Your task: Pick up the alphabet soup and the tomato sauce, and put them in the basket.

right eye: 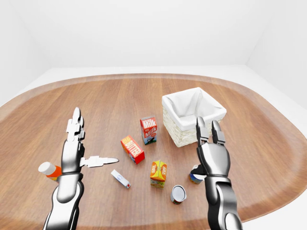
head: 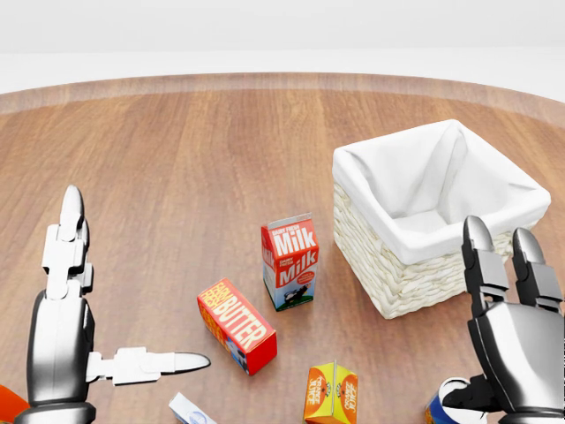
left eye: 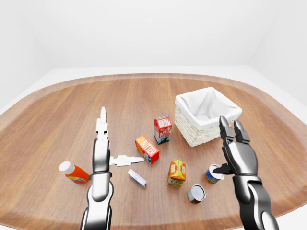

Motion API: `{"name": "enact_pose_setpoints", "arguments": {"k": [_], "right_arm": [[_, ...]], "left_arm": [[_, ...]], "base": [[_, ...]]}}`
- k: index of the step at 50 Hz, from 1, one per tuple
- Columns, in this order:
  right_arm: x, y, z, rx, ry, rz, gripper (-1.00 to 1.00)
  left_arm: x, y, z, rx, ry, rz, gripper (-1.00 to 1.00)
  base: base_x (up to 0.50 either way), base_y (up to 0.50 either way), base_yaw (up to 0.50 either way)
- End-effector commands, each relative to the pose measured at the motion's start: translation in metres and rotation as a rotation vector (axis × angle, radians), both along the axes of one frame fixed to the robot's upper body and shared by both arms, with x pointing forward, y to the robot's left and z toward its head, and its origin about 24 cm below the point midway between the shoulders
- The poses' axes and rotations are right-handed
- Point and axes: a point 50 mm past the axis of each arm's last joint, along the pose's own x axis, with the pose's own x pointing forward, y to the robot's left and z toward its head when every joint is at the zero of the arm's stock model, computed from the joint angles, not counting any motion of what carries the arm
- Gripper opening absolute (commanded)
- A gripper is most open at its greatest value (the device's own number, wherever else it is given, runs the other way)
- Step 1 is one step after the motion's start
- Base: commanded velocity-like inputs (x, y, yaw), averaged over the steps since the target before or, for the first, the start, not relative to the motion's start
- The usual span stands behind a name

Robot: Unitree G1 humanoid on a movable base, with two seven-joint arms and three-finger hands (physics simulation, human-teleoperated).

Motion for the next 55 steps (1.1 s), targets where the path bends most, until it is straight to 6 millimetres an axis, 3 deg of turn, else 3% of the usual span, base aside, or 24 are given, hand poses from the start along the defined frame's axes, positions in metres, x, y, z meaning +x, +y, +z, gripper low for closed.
{"name": "enact_pose_setpoints", "arguments": {"k": [1,22,55], "right_arm": [[-0.001,-0.001,-0.008,-0.061,0.027,-0.014,1.00],[-0.001,-0.009,-0.038,-0.182,0.162,-0.024,1.00],[0.007,-0.014,-0.052,-0.210,0.225,-0.013,1.00]], "left_arm": [[0.000,0.000,-0.001,0.000,0.004,0.000,1.00],[-0.001,0.000,0.000,0.001,0.001,-0.002,1.00],[0.000,0.000,0.000,-0.003,-0.001,-0.001,1.00]], "base": [[0.00,0.00,0.00],[0.00,0.00,0.00],[0.00,0.00,0.00]]}}
